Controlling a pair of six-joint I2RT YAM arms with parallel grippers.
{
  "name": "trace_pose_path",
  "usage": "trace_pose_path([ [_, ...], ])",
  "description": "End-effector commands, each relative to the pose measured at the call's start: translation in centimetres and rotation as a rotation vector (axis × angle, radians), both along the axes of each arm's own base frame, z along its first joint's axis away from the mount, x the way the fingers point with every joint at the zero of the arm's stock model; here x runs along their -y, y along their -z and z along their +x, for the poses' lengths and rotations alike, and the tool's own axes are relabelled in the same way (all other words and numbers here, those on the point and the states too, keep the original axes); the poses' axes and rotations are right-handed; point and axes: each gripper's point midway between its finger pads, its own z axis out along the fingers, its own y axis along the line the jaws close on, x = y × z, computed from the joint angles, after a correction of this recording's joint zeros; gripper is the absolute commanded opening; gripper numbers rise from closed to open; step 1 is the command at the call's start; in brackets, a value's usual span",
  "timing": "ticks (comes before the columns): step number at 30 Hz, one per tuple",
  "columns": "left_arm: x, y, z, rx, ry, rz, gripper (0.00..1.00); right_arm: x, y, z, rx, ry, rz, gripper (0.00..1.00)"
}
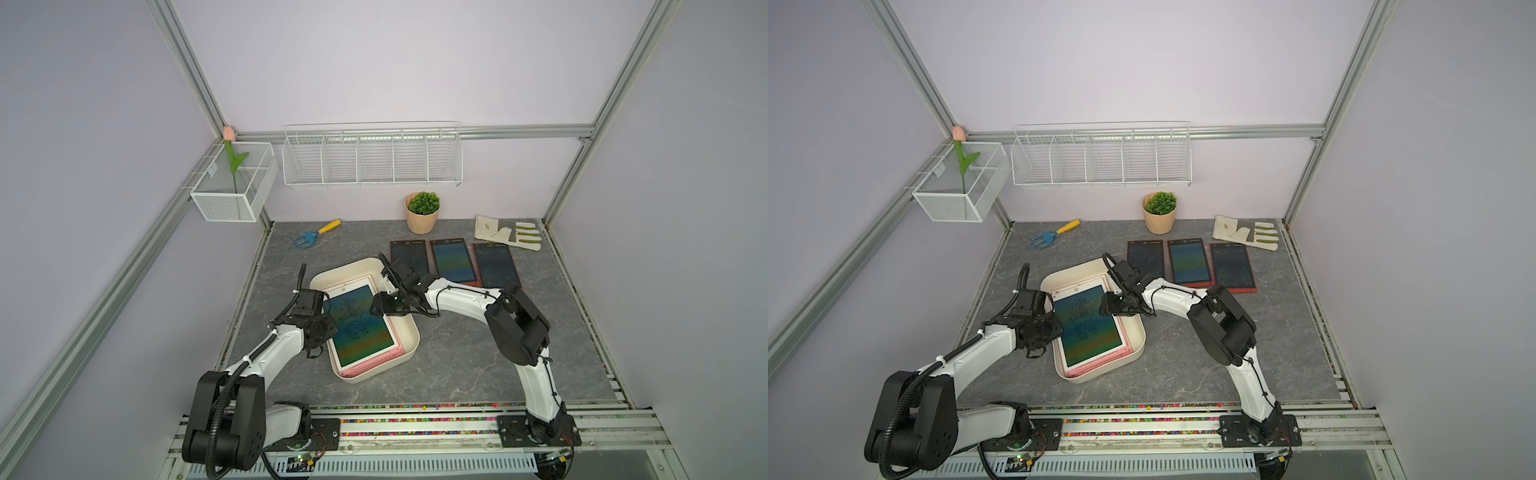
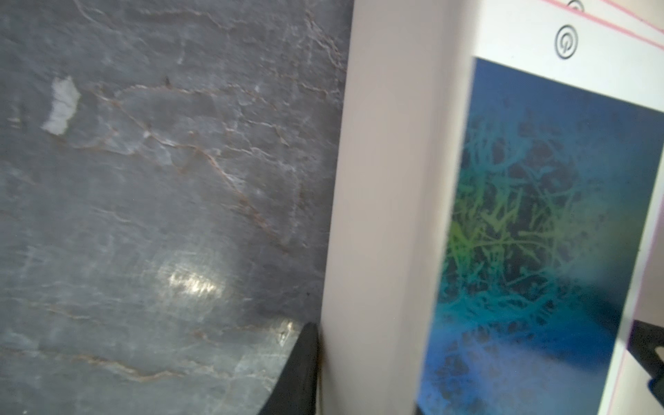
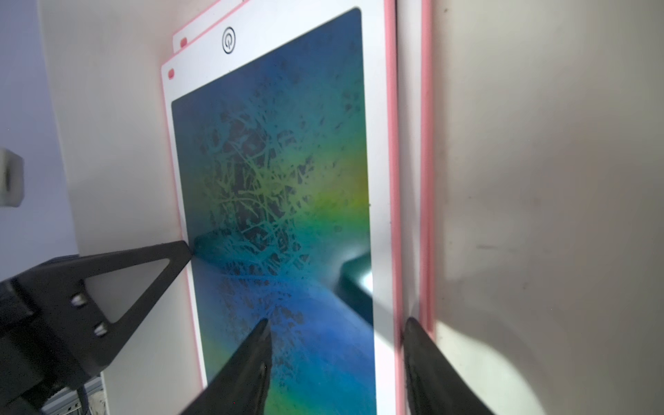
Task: Take out the writing tablet from the storage box
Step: Pick up the writing tablet from the storage box.
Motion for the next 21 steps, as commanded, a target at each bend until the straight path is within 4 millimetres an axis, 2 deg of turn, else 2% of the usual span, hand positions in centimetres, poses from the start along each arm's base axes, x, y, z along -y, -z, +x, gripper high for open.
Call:
trace_pose_path([
  [1, 0.1, -0.1, 0.4, 0.011, 0.005, 0.001, 0.23, -4.6, -5.8, -4.0, -0.073, -0.150, 0.274, 0.54],
  [15, 0.1, -0.1, 0.4, 0.011, 0.004, 0.003, 0.23, -4.8, -4.9, -3.8, -0.118, -0.164, 0.298, 0.48],
  [21, -0.1, -0.2, 0.4, 0.011, -0.005, 0.012, 0.23, -4.6, -4.3, -3.9, -0.132, -0.171, 0.295, 0.39],
])
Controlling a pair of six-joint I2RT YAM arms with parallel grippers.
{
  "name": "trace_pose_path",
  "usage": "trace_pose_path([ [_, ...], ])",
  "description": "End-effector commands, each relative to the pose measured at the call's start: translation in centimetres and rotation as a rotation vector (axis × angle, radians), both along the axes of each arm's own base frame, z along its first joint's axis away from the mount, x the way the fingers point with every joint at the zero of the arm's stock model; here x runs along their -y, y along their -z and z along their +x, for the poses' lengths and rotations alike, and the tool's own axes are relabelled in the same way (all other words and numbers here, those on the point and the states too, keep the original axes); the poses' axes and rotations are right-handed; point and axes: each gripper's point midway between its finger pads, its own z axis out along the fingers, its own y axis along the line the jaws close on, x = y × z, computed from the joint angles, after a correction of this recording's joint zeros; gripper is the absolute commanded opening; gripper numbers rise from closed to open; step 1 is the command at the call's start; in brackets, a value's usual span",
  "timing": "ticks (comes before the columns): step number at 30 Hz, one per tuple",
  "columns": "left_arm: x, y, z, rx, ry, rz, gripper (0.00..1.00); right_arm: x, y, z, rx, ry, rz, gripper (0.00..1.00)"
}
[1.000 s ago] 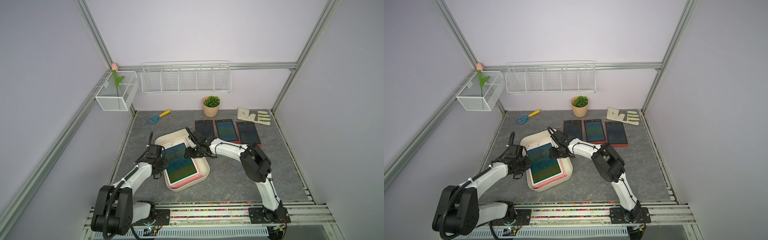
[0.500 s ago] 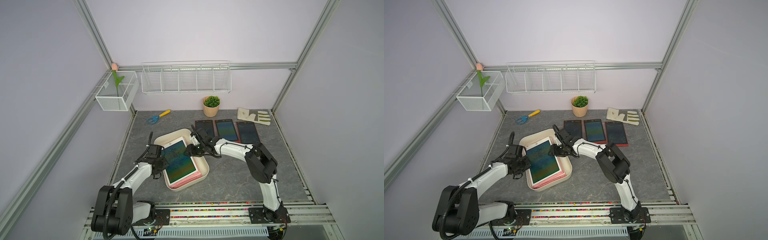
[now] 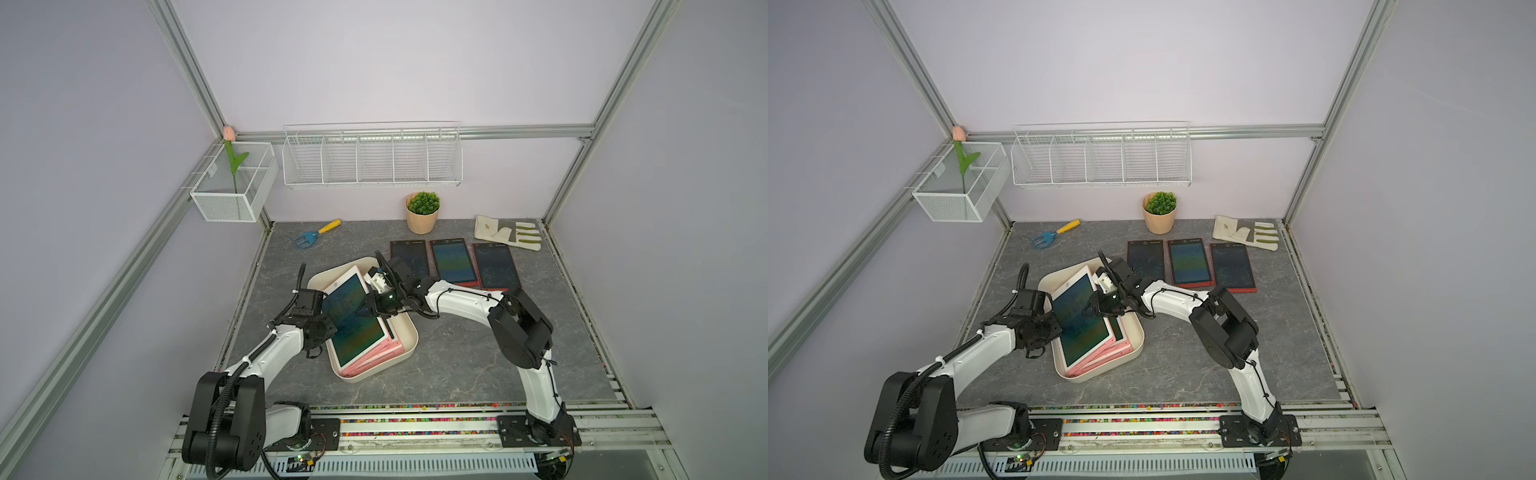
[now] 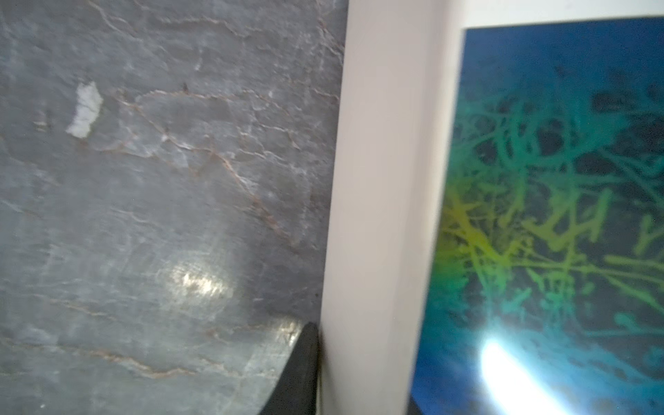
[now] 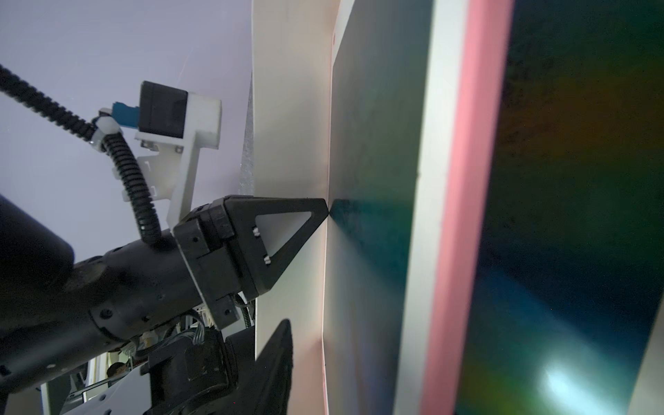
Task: Take out the writing tablet from the storage box
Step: Pick up the writing tablet from the storage box.
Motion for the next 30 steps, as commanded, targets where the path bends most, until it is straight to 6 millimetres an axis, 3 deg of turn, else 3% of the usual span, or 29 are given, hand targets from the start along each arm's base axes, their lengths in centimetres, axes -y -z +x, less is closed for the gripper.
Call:
trace_pose_path([
  [1, 0.2, -0.1, 0.4, 0.011, 0.005, -0.002, 0.23, -0.2, 0.6, -0.4, -0.037, -0.019, 0.017, 0.37],
  [7, 0.0, -0.7, 0.5, 0.018, 0.000, 0.003, 0.23, -0.2, 2.0, -0.4, -0.058, -0.029, -0.001, 0.28],
  [14, -1.5, -1.9, 0.4, 0.027, -0.028, 0.015, 0.25, 0.1, 3.1, 0.0, -0.059, -0.010, -0.025, 0.15],
  [30, -3.1, -2.5, 1.1, 0.030, -0.044, 0.007, 0.25, 0.2, 2.1, 0.6, -0.044, 0.024, -0.003, 0.07],
])
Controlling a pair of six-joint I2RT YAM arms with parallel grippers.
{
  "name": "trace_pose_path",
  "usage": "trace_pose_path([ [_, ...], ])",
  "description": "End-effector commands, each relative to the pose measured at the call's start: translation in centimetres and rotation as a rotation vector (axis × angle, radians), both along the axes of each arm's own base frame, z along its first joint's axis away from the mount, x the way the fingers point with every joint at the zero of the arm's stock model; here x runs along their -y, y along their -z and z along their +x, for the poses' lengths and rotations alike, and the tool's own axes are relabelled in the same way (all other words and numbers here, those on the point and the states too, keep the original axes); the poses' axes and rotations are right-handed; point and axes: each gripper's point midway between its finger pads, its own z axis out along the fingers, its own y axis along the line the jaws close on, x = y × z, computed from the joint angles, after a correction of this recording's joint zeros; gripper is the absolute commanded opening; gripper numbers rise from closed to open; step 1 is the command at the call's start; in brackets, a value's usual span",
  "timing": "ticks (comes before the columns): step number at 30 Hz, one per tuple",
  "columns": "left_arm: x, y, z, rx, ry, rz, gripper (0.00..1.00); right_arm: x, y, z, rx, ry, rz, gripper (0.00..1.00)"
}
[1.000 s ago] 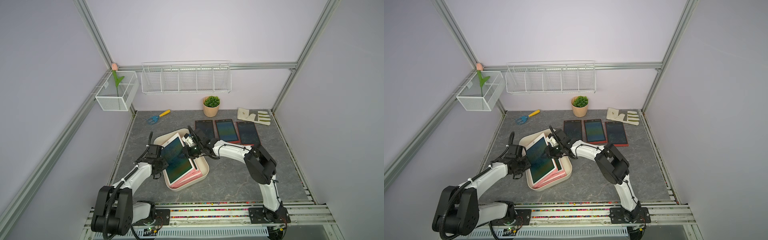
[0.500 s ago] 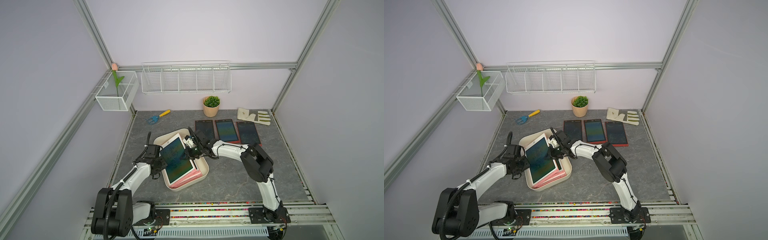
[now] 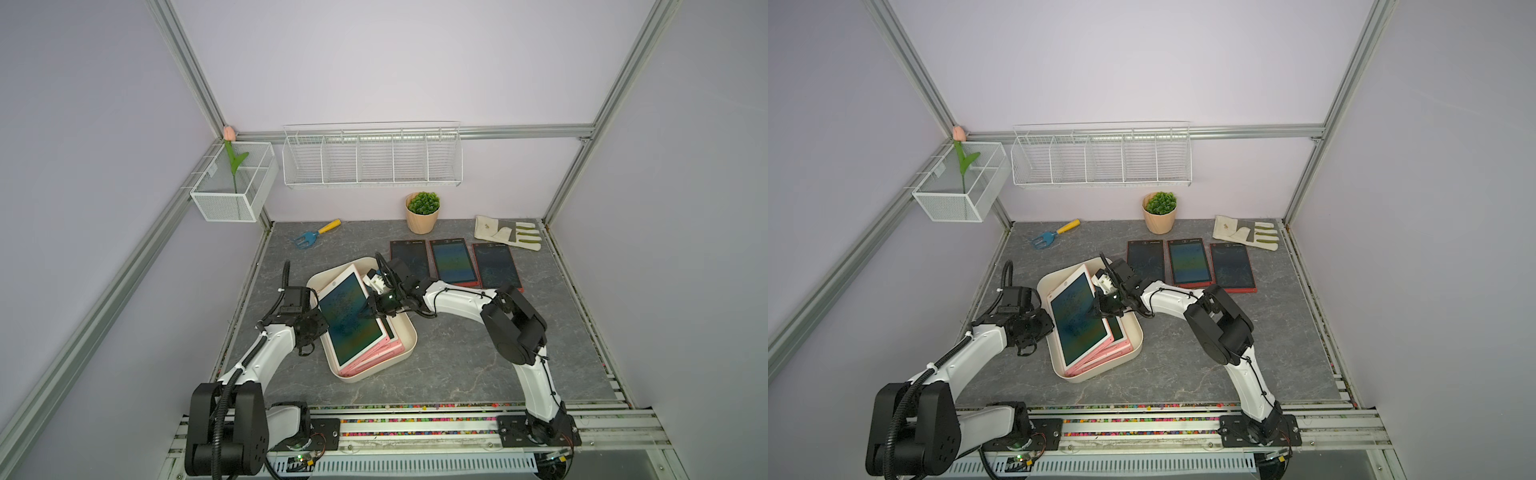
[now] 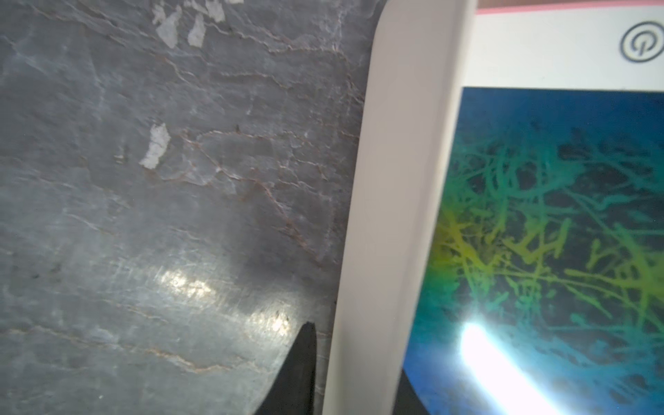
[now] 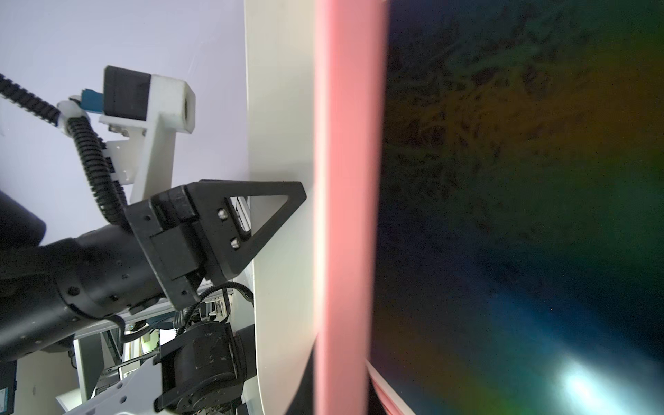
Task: Take out the writing tablet from the storage box
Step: Pick up the writing tablet from the storage box.
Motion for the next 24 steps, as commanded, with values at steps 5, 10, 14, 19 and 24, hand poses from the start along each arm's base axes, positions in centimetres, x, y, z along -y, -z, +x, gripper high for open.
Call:
trace_pose_path([
  [5, -0.8, -1.9, 0.9, 0.032, -0.001, 0.031, 0.26, 0.7, 0.0, 0.6, 0.024, 0.046, -0.027, 0.07],
  [10, -0.8, -2.6, 1.3, 0.046, 0.002, 0.029, 0.26, 0.8, -0.7, 0.8, 0.041, 0.049, -0.020, 0.07],
  [14, -0.8, -2.9, 1.5, 0.052, 0.005, 0.032, 0.26, 1.0, -1.1, 0.9, 0.053, 0.053, -0.021, 0.07],
  [19, -0.9, -3.6, 1.5, 0.068, 0.002, 0.033, 0.26, 1.5, -1.7, 1.1, 0.068, 0.061, -0.023, 0.07],
  [24, -1.0, -4.1, 1.4, 0.075, -0.001, 0.037, 0.26, 2.2, -2.6, 1.3, 0.093, 0.067, -0.032, 0.07],
])
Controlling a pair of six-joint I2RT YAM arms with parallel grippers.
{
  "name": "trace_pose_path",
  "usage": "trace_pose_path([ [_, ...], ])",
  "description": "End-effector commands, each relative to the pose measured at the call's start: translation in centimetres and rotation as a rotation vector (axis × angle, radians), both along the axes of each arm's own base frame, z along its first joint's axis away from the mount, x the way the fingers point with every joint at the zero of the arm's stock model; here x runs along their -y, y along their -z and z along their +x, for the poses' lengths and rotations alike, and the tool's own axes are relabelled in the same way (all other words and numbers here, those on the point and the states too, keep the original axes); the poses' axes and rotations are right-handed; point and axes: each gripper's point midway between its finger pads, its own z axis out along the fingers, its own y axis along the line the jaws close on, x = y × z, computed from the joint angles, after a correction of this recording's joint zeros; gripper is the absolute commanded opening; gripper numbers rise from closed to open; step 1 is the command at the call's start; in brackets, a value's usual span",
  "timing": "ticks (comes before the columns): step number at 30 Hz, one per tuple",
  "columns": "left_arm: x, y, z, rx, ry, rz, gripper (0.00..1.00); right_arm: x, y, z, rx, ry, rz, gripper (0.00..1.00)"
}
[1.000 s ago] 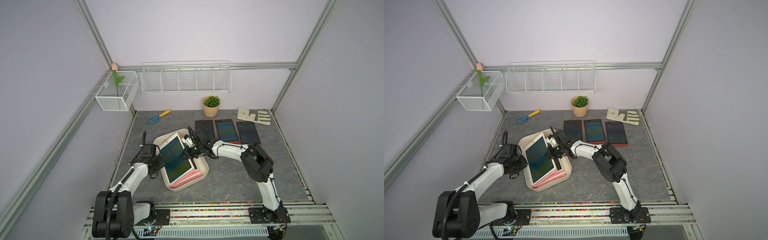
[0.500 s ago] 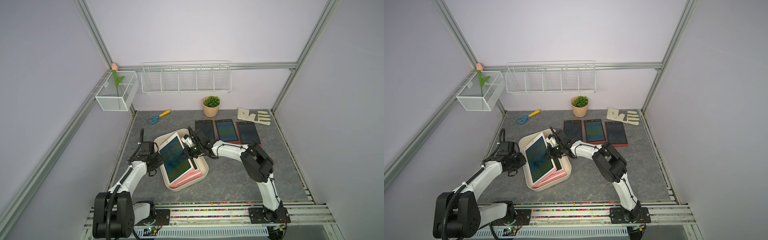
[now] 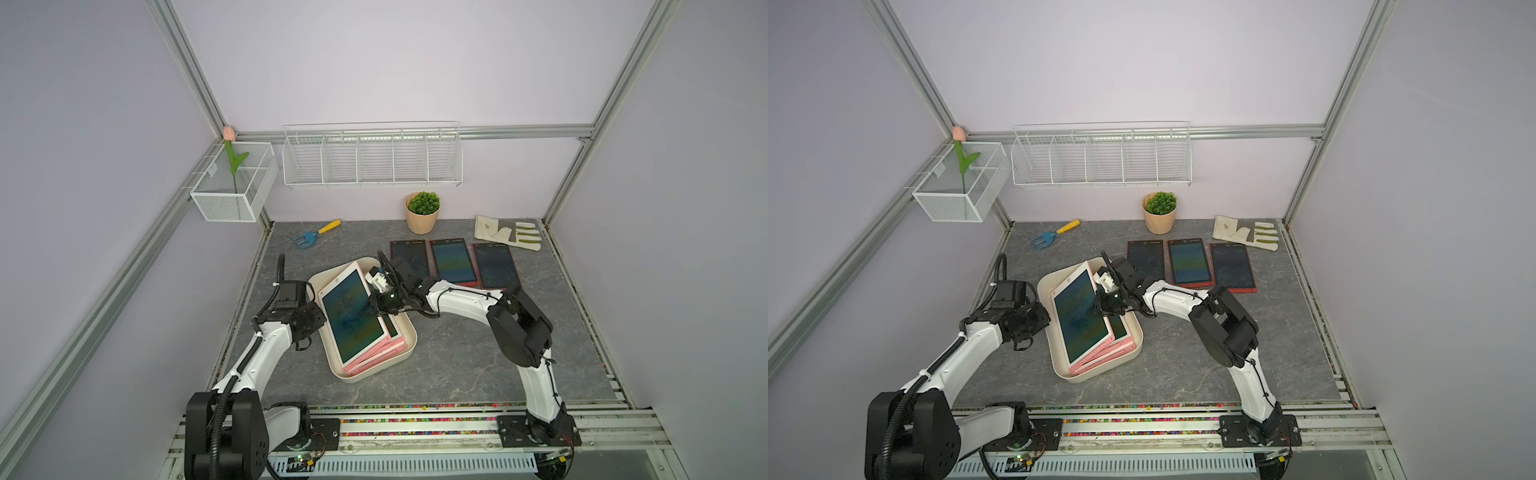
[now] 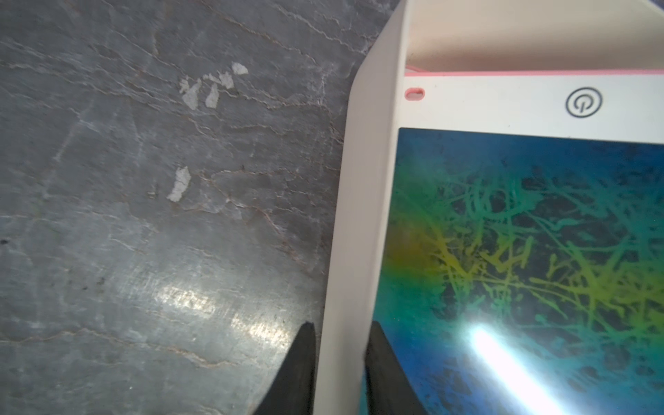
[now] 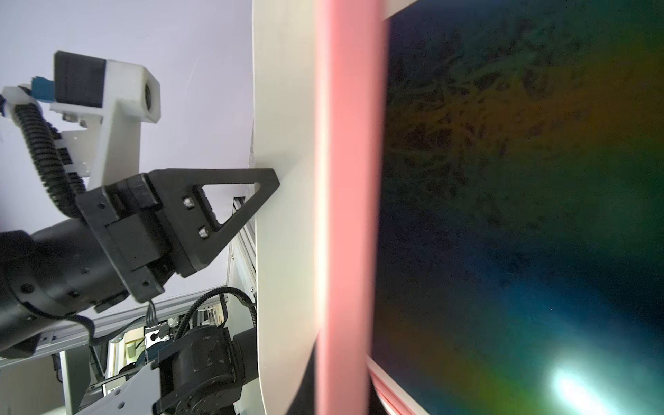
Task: Take out the writing tablet from the storage box
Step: Pick up the writing tablet from the storage box.
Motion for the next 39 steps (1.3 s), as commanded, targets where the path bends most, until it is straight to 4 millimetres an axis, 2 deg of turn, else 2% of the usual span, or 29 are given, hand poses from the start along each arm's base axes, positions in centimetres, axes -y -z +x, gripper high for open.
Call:
trace_pose_path([
  [1, -0.5, -1.6, 0.4, 0.029, -0.002, 0.022, 0.26, 1.6, -1.6, 0.9, 0.057, 0.037, -0.018, 0.07],
  [6, -0.4, -2.6, 0.4, 0.050, 0.000, 0.013, 0.29, 1.8, -3.0, 0.8, 0.069, 0.036, 0.005, 0.07],
  [17, -0.5, -3.5, 0.4, 0.084, 0.005, 0.021, 0.29, 1.4, -3.3, 0.8, 0.054, 0.027, 0.033, 0.07],
  [25, -0.3, -3.7, 0.5, 0.090, 0.007, 0.011, 0.29, 1.8, -6.8, 0.5, 0.083, 0.002, 0.101, 0.07],
  [31, 0.0, -4.4, 0.6, 0.116, 0.011, -0.005, 0.30, 2.1, -8.1, 0.5, 0.090, -0.005, 0.129, 0.07],
  [36, 2.3, -6.1, 1.3, 0.202, 0.101, -0.107, 0.34, 3.1, -9.8, 0.6, 0.102, 0.006, 0.160, 0.07],
  [39, 4.3, -7.5, 1.8, 0.274, 0.162, -0.213, 0.37, 4.7, -11.2, 0.8, 0.117, 0.024, 0.179, 0.07],
])
